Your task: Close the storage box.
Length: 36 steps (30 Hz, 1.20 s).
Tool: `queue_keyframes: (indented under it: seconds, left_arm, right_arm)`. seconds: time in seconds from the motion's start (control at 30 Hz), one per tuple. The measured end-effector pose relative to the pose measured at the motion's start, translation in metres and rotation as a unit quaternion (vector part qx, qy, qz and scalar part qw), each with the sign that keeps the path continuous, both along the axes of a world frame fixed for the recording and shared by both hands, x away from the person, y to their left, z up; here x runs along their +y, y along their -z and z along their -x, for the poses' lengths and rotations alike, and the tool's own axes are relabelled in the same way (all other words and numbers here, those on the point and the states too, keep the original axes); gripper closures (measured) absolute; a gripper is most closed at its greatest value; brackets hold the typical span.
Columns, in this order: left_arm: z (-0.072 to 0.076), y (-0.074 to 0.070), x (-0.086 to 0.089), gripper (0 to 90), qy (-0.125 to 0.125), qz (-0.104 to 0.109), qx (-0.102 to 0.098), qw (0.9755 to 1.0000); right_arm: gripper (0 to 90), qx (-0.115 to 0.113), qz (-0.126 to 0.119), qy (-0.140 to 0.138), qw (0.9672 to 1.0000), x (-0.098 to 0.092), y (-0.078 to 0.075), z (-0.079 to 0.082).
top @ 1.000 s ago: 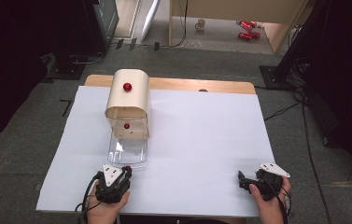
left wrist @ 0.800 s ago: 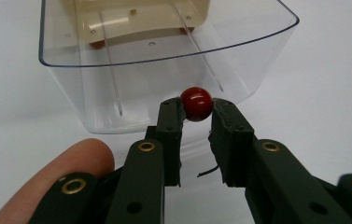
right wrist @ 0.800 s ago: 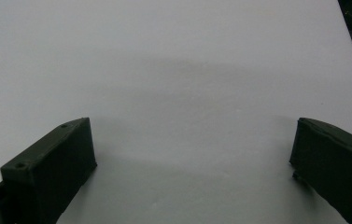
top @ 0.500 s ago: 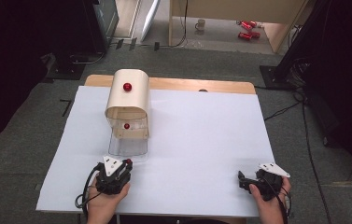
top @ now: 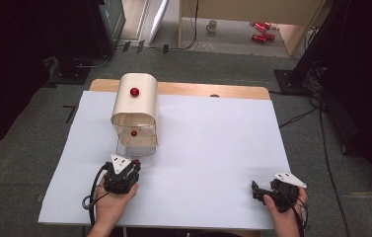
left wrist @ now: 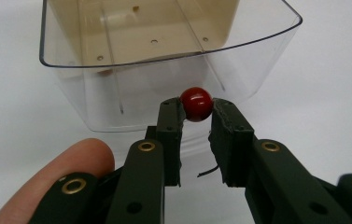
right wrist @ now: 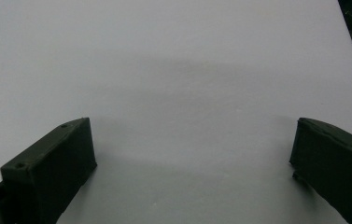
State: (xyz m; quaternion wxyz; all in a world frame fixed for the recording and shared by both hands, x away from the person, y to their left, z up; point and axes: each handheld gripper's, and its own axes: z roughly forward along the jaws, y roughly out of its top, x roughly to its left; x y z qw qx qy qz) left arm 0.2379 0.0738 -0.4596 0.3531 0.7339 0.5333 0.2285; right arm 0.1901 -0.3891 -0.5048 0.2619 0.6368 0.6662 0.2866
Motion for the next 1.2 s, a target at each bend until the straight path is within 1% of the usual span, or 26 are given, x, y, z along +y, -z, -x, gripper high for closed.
queue_keyframes:
  seconds: [0.27, 0.63, 0.73, 0.9, 1.2]
  left_arm:
    - [-0.012, -0.001, -0.002, 74.5, -0.001, -0.007, -0.002, 1.0000]
    - [-0.027, 0.000, -0.004, 74.4, -0.005, -0.006, -0.003, 1.0000]
    - [-0.030, 0.000, -0.005, 74.5, -0.004, -0.014, -0.004, 0.9999]
    - [-0.036, -0.001, -0.006, 74.5, -0.007, -0.016, -0.004, 0.9998]
    - [-0.046, 0.000, -0.008, 74.5, -0.012, -0.014, -0.007, 0.9998]
  right_arm:
    - [0.0, 0.000, 0.000, 0.000, 1.0000, 0.000, 0.000, 0.000]
    - [0.0, 0.000, -0.001, 0.000, 1.0000, 0.000, 0.000, 0.000]
    - [0.0, 0.000, 0.000, 0.000, 1.0000, 0.000, 0.000, 0.000]
    - [0.0, -0.001, 0.000, 0.000, 1.0000, 0.000, 0.000, 0.000]
    - [0.0, -0.001, 0.000, 0.000, 1.0000, 0.000, 0.000, 0.000]
